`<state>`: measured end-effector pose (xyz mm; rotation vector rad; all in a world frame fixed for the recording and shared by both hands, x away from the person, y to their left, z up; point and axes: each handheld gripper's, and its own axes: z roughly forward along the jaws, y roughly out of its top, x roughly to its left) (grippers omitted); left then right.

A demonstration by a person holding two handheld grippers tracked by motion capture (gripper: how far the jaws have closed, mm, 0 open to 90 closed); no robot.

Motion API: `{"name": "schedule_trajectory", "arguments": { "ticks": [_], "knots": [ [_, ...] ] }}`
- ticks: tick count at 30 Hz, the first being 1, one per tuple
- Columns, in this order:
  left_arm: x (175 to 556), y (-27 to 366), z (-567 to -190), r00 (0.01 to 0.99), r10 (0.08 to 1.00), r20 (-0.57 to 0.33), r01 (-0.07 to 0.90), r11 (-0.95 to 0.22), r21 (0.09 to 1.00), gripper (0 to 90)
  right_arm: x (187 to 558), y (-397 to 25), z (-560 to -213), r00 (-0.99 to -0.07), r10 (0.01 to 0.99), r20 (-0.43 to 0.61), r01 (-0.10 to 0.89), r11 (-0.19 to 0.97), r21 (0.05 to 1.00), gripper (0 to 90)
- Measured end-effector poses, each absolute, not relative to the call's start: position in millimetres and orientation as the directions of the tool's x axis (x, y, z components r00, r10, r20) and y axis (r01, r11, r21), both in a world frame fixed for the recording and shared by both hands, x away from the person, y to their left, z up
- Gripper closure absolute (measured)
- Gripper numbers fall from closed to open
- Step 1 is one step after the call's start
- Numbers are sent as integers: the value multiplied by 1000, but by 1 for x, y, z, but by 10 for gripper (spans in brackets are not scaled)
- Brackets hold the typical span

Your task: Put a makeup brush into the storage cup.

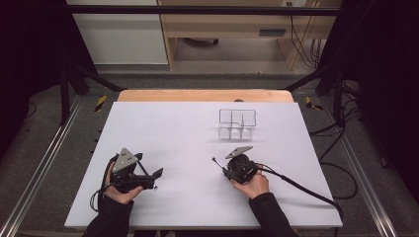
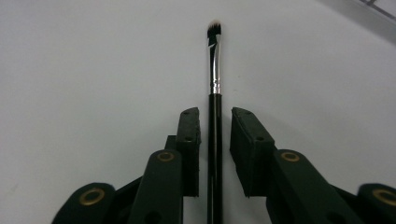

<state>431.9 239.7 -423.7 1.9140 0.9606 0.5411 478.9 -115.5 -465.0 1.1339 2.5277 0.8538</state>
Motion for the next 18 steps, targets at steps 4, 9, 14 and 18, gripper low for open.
{"name": "schedule_trajectory", "arguments": {
  "ticks": [4, 9, 14, 18],
  "knots": [
    [432, 239, -425, 604, 797, -11, 408, -297, 864, 75, 477, -119, -454, -667, 744, 23, 592, 511, 623, 648],
    [432, 239, -425, 606, 796, -11, 408, -298, 863, 75, 475, -125, -436, -666, 745, 36, 583, 491, 648, 590],
    [432, 239, -424, 603, 798, -13, 407, -294, 865, 75, 478, -125, -424, -674, 739, -4, 582, 535, 612, 520],
    [432, 240, -424, 604, 797, -13, 406, -294, 865, 75, 480, -121, -419, -685, 728, 6, 596, 556, 580, 454]
  ]
}}
